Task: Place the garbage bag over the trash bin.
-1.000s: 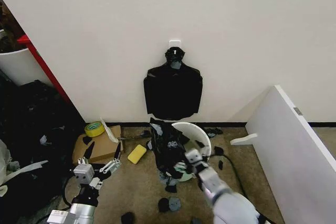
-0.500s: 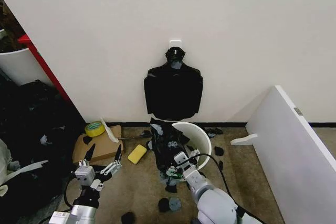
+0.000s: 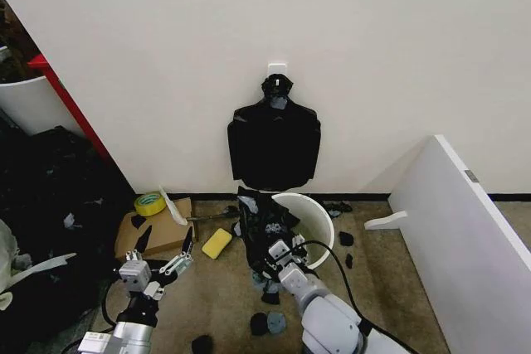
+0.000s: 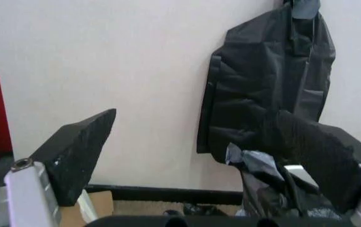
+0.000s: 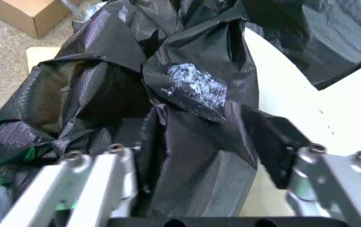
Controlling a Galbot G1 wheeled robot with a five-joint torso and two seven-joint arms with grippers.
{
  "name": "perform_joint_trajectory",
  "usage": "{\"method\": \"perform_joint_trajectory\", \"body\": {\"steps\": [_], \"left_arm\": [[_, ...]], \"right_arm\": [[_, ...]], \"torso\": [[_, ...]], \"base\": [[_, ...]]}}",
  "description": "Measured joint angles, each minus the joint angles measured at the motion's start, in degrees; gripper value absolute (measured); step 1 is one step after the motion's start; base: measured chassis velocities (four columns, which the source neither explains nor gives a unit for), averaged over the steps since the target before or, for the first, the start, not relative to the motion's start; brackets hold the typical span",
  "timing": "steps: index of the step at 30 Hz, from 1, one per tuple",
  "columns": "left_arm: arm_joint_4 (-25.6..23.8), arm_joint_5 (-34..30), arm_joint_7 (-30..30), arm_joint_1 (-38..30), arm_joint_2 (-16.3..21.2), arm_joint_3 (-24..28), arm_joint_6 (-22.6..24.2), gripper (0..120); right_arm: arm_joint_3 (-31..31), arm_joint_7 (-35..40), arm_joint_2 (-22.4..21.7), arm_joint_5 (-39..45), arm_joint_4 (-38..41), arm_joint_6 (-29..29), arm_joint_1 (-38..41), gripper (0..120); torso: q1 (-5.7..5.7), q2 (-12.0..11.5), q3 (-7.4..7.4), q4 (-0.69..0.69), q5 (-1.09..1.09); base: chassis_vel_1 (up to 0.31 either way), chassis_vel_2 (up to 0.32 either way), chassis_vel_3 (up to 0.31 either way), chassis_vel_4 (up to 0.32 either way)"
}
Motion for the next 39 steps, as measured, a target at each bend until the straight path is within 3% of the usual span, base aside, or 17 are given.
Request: {"method": "perform_joint_trajectory", "body": {"steps": [2,13,24,28,33,36,39], "left_arm": [[0.0,-0.01,0.01,-0.03,0.02,0.01,0.01,100],[-0.03,1.73,0.62,-0.34,1.07,3.26,1.6,100],[-1.06,3.32,1.92,-1.72,6.37,8.09,7.77,99],[0.0,3.13,1.79,-5.23,9.79,10.29,12.33,98],[1.96,1.11,0.43,-11.2,10.77,11.56,15.94,97],[2.46,-3.15,-1.15,-16.86,11.74,12.87,21.27,97],[2.49,-4.86,-1.42,-18.38,13.3,13.59,24.12,96]], "right_arm": [[-0.05,0.0,-0.01,-0.08,-0.05,0.03,0.04,46],[0.72,-0.1,-0.53,-0.54,-0.74,1.76,-0.26,1],[2.86,6.54,-0.34,7.89,0.97,4.05,-1.05,0],[3.71,7.55,-0.73,8.93,1.81,4.33,-2.16,0],[4.33,7.97,-0.77,8.88,2.02,4.61,-2.87,0],[4.53,8.22,-0.58,8.74,2.2,4.62,-3.14,0],[4.52,8.24,-0.36,8.67,2.18,4.62,-2.91,0]], "torso": [[0.0,0.0,0.0,0.0,0.0],[0.0,0.0,0.0,0.0,0.0],[0.0,0.0,0.0,0.0,0.0],[0.0,0.0,0.0,0.0,0.0],[0.0,0.0,0.0,0.0,-0.01],[0.0,0.0,0.0,-0.02,-0.01],[0.0,0.0,0.0,-0.01,0.01]], "base": [[0.0,0.0,0.0,0.0],[0.0,0.0,0.0,0.0],[0.0,0.0,0.0,0.0],[0.0,0.0,0.0,0.0],[0.0,0.0,0.0,0.0],[0.0,0.0,0.0,0.0],[0.0,0.0,0.0,0.0]]}}
